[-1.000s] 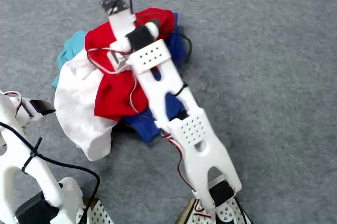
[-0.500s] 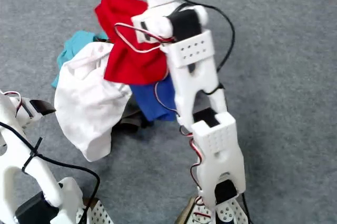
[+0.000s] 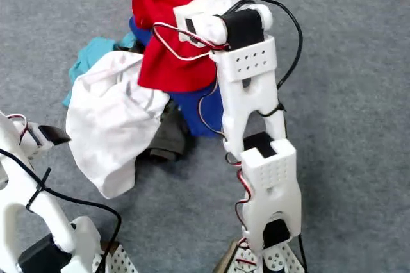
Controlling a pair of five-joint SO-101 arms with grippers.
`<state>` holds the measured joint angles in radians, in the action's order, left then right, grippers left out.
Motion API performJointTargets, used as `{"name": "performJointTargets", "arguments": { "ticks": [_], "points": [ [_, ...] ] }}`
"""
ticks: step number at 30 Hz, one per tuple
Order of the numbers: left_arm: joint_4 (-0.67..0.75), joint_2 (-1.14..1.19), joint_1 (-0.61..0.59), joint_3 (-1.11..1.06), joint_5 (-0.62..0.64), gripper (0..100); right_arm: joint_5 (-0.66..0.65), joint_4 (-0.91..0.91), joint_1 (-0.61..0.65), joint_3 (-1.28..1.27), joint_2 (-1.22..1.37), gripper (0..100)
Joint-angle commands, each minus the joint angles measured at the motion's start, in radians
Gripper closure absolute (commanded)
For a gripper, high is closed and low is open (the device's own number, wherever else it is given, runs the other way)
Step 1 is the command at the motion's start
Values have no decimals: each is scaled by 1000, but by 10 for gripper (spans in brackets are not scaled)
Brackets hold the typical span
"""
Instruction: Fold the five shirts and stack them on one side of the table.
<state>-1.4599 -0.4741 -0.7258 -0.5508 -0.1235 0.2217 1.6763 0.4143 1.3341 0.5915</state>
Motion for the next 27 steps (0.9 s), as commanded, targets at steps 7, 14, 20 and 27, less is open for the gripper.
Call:
{"name": "performJointTargets", "arguments": {
  "ticks": [7,14,20,27],
  "points": [
    [-8,-8,-9,15,-2,640,17,-28,-8,50,31,983],
    [-8,-8,-6,15,-2,640,23,-9,-8,-30,82,796],
    [-8,-8,-6,11,-2,640,103,-41,-54,-87,226,573],
    [-8,-8,-12,5,-2,640,98,-46,-88,99,283,998]
  ]
}}
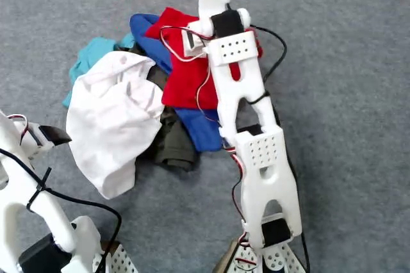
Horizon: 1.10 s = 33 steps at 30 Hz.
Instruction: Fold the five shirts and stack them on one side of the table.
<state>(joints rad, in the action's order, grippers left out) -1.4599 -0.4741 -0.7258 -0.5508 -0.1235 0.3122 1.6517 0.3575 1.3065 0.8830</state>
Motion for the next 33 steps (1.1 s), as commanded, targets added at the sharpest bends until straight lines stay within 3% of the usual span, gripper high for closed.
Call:
{"name": "performJointTargets", "arguments": {
  "ticks": [1,3,6,12,14,19,21,24,27,30,33],
  "points": [
    [-8,-8,-14,5,-2,640,8,-14,-36,163,-8,963],
    [-8,-8,-14,5,-2,640,8,-3,-51,226,-16,928],
    [-8,-8,-14,5,0,640,-20,5,-70,271,-50,998],
    [-9,-8,-11,5,0,640,-84,77,-77,237,-85,966],
    [-9,-8,-8,5,2,640,-81,77,-82,188,-54,894],
    [-9,-8,-9,-5,2,640,63,63,-79,108,68,556],
    [-8,-8,-6,-26,-2,640,97,32,-77,111,131,479],
    [-8,-8,-12,-51,-2,640,94,21,-81,151,173,599],
    [-8,-8,-14,-64,-2,640,29,17,-85,262,168,990],
    [-8,-8,-14,-58,-2,640,-6,48,-90,366,139,923],
    [-8,-8,-14,-55,-2,640,-9,51,-93,348,42,998]
  ]
}}
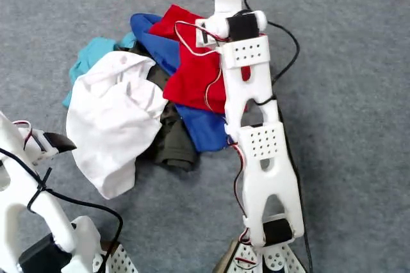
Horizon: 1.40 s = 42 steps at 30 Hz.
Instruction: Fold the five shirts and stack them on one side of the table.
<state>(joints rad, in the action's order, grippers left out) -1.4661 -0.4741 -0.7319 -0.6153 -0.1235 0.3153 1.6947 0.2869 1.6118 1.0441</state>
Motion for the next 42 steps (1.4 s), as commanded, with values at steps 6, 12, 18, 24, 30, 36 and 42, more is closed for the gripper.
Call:
{"name": "performJointTargets", "arguments": {
  "ticks": [6,12,18,24,30,36,42],
  "points": [
    [-2,-8,0,8,-2,640,-14,26,-19,-8,-255,967],
    [5,-8,-3,6,-2,640,66,29,-21,-248,-159,604],
    [5,-8,-2,2,0,640,161,-57,-7,-300,19,415],
    [5,-8,-6,0,-2,640,61,-57,-10,-71,62,998],
    [5,-8,-5,2,-2,640,21,41,-8,48,-45,988],
    [5,-8,0,2,0,640,-18,52,-8,38,-214,996],
    [5,-8,0,8,3,640,-58,61,-21,15,-185,995]
  ]
}}
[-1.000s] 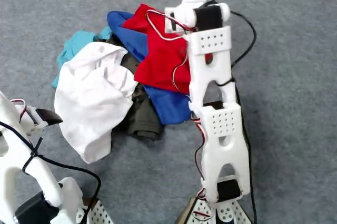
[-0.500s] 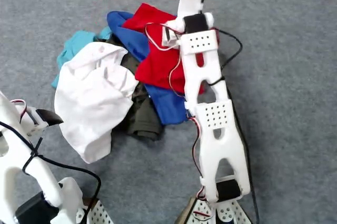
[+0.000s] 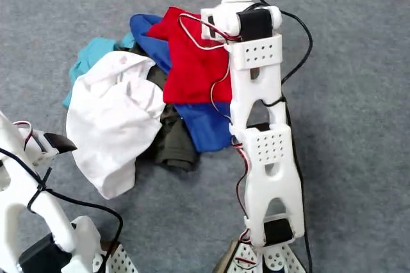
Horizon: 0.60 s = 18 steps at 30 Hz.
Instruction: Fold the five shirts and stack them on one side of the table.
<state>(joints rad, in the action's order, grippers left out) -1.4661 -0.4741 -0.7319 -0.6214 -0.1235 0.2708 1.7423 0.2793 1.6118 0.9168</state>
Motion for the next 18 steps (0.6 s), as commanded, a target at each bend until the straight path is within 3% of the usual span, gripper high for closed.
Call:
{"name": "performJointTargets", "arguments": {
  "ticks": [1,18],
  "points": [
    [5,-8,0,12,2,640,-17,21,-13,21,-53,995],
    [5,-8,-6,8,3,640,-17,40,-10,13,-226,996]
  ]
}}
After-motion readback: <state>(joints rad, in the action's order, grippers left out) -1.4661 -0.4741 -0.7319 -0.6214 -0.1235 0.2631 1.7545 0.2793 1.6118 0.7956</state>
